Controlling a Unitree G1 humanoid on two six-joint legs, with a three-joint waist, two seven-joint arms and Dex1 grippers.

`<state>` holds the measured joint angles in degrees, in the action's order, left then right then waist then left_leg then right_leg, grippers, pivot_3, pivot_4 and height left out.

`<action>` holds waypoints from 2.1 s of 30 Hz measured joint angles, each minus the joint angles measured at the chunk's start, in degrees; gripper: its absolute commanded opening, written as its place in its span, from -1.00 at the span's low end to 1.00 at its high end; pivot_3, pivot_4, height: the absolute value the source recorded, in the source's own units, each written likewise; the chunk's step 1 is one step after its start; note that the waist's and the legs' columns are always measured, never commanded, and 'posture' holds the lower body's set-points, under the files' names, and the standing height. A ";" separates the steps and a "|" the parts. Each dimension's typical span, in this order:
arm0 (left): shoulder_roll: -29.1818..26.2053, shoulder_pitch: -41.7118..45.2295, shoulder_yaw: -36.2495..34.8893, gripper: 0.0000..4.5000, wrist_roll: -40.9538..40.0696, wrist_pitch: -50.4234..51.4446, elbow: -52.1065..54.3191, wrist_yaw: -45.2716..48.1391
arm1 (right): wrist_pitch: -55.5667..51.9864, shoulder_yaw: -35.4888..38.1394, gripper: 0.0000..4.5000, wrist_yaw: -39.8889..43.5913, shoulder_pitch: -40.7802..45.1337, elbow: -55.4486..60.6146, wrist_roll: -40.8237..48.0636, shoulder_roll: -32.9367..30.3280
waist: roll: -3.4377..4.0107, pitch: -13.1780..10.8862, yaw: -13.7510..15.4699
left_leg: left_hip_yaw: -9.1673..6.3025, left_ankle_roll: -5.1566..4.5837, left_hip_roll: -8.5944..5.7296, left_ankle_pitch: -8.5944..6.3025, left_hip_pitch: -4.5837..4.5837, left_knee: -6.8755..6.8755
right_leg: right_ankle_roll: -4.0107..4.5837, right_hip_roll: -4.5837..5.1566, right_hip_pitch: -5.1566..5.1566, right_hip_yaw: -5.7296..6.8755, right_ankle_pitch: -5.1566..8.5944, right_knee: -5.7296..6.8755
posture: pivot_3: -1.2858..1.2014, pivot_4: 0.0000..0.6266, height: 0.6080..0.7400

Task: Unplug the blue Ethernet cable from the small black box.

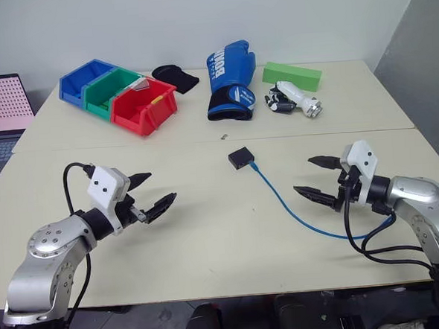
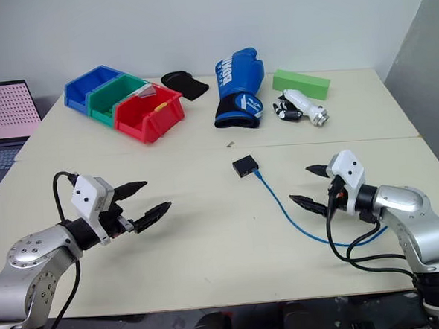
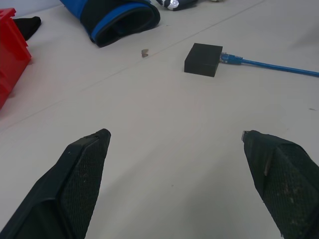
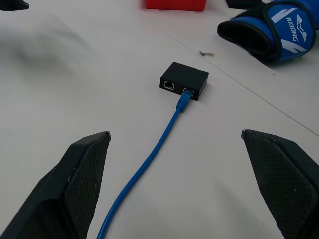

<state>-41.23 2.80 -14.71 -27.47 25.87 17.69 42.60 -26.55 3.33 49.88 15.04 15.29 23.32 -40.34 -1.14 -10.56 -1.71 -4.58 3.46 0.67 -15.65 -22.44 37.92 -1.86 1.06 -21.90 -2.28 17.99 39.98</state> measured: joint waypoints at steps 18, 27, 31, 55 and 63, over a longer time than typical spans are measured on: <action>0.07 -2.14 -0.27 1.00 -0.53 0.56 2.92 -0.22 | 0.53 -3.98 0.99 -4.12 2.37 -1.87 -2.46 6.34 | 0.00 0.00 -0.03 | -0.02 0.00 0.02 0.00 -0.01 0.00 | 0.00 0.00 -0.02 -0.03 0.00 0.00 | 0.03 -0.52 1.00; -0.17 -1.21 -0.17 1.00 -0.57 2.13 2.94 0.57 | 0.71 -10.39 0.99 -14.60 4.37 -7.00 -10.11 17.06 | 0.00 0.00 -0.12 | -0.01 0.01 0.01 0.00 -0.02 -0.01 | 0.00 -0.01 -0.08 -0.02 0.00 0.02 | 0.03 -0.52 1.00; -1.43 -0.13 0.34 1.00 -0.81 2.21 2.39 2.97 | 1.70 -13.68 0.99 -17.88 4.96 -10.95 -13.18 21.68 | 0.02 -0.01 -0.16 | 0.02 0.01 0.00 0.00 -0.03 -0.02 | 0.00 -0.01 -0.11 -0.04 0.00 0.04 | 0.03 -0.52 1.00; -2.91 0.60 1.30 1.00 -4.15 2.38 0.97 9.86 | 7.33 -13.38 -0.62 -32.47 15.77 -31.84 -21.84 34.52 | 0.03 -0.01 -0.68 | 0.03 0.01 0.01 0.01 -0.02 -0.02 | 0.01 -0.03 -0.17 -0.06 0.00 0.13 | 0.03 -0.52 1.00; -2.80 1.62 0.71 1.00 -7.95 5.53 0.69 9.27 | 11.52 -15.39 -0.95 -25.15 15.20 -30.52 -22.55 28.50 | 0.04 -0.02 -0.34 | 0.05 0.00 -0.03 0.00 -0.05 -0.01 | 0.00 -0.01 -0.17 -0.06 0.00 0.09 | 0.03 -0.52 1.00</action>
<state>-44.03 4.42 -14.00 -35.42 31.40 18.38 51.87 -15.03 -12.05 24.74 30.25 -15.23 0.76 -11.84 -1.10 -10.58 -2.05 -4.53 3.46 0.64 -15.65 -22.49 37.91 -1.86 1.06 -22.07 -2.34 17.99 40.07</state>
